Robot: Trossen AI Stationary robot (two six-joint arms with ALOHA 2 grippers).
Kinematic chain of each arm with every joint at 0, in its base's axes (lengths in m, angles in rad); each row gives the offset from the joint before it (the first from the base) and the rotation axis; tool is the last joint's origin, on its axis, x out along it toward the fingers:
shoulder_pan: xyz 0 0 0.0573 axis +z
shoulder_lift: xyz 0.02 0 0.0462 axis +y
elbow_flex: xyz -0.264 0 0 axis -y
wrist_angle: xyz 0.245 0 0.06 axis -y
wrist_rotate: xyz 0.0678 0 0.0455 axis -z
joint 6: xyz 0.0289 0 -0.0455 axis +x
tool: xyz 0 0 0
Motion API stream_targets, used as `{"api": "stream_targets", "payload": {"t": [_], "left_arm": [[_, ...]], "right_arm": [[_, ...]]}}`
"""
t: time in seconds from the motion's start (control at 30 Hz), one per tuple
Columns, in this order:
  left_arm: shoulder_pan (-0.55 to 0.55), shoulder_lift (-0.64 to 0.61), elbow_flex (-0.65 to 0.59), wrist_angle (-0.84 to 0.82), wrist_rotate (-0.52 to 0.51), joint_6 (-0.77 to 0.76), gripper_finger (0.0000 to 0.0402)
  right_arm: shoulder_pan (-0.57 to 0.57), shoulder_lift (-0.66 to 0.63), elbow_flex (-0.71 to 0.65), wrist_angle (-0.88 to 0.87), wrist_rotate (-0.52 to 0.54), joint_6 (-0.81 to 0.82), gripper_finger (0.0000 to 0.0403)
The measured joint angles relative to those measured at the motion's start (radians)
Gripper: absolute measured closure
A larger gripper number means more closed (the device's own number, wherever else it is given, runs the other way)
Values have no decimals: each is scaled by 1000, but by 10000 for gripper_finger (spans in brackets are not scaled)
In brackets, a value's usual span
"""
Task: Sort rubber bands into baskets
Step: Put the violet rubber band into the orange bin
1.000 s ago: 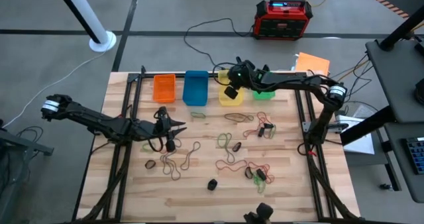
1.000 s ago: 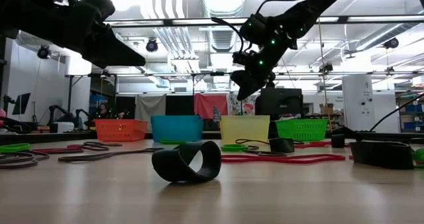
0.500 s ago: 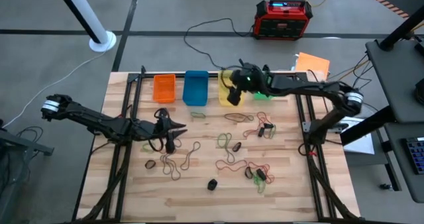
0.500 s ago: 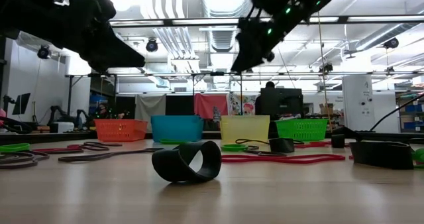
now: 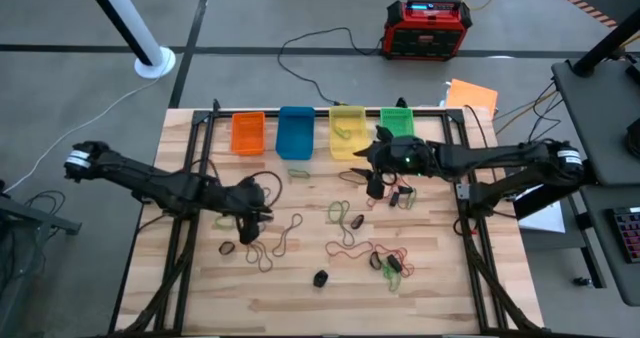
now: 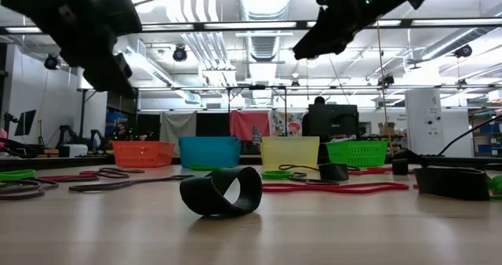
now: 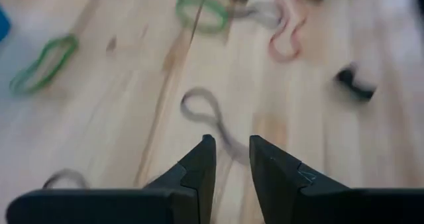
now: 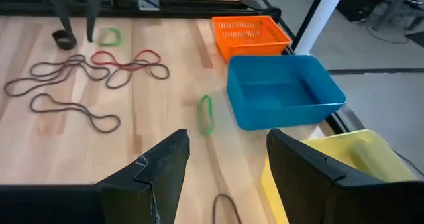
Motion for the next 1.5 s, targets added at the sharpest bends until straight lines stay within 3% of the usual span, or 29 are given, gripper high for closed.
{"api": "stream_targets", "payload": {"t": [0.17, 0.33, 0.6, 1.03, 1.5], "left_arm": [[1, 81, 32, -139, 0, -24, 324], [1, 154, 23, -159, -3, 6, 324], [10, 249, 20, -141, -167, 136, 316], [36, 331, -15, -73, -168, 220, 240], [37, 348, -45, -48, -170, 228, 248]], "right_arm": [[3, -1, -51, 76, 5, 37, 204], [3, 10, -55, 78, 6, 51, 204], [2, 10, -55, 87, 6, 43, 204], [2, 11, -55, 87, 6, 44, 204], [2, 11, -55, 87, 6, 45, 204]]}}
